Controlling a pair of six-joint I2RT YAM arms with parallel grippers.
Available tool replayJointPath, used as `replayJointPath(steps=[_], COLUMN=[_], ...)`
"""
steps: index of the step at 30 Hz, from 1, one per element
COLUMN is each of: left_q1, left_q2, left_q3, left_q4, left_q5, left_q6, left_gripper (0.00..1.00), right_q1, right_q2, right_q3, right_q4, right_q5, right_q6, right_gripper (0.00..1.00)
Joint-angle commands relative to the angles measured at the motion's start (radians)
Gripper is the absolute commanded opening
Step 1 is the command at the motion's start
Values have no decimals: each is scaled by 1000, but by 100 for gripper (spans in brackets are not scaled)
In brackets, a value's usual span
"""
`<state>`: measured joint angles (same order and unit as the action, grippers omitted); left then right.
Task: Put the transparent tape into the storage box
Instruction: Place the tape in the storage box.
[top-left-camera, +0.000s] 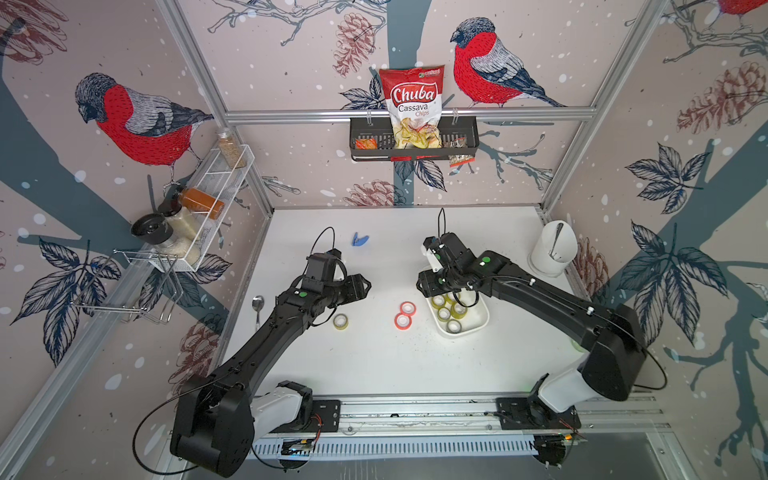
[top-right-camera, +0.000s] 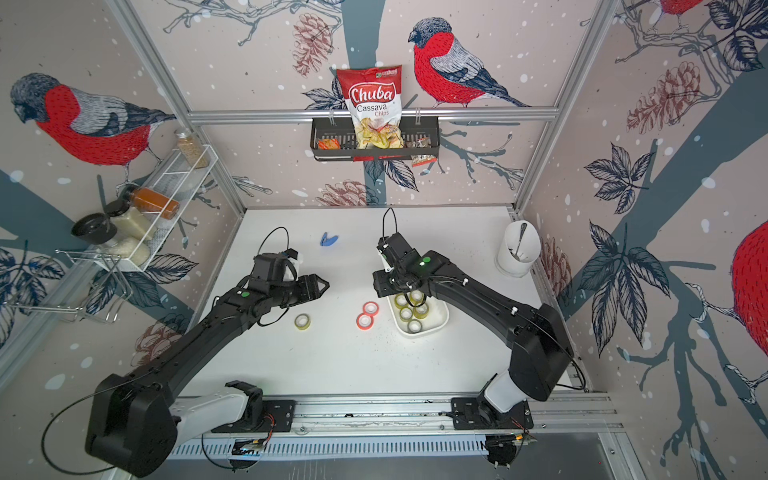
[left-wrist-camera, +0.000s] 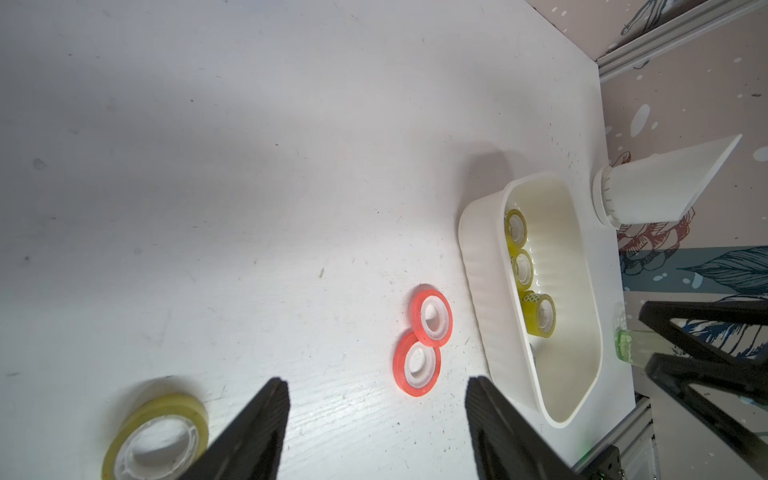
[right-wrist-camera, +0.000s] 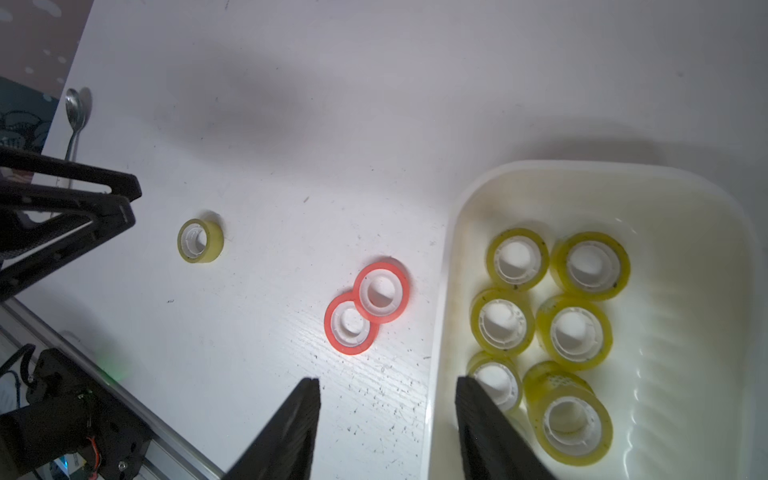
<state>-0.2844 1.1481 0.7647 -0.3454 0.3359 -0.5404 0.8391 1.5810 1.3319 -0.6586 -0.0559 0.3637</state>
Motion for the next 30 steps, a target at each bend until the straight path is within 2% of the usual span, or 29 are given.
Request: replayJointPath(steps=[1, 9, 17, 23, 27, 30], left_q1=[40, 158, 285, 358, 378, 384], left_q2=[-20, -24, -40, -52, -48, -50], left_q3=[-12, -17, -23, -36, -37, -36], left_q4=[-54, -129, -190, -205, -208, -207], left_q5=[13, 40, 92, 115, 133, 139], left_q6=[23, 42, 78, 88, 99, 102], left_gripper=[72, 72, 72, 72, 72, 72], right_q1=[41, 160, 267, 323, 332, 332], right_q2=[69, 259, 410, 494, 520, 534], right_q3=[62, 195, 284, 316, 319, 311], right_q4=[10, 6, 95, 213, 281, 328], right_q5=[-49, -69, -103, -64, -26, 11], right_q6=[-57, -121, -104, -59, -22, -6], right_gripper=[56, 62, 61, 66, 72, 72])
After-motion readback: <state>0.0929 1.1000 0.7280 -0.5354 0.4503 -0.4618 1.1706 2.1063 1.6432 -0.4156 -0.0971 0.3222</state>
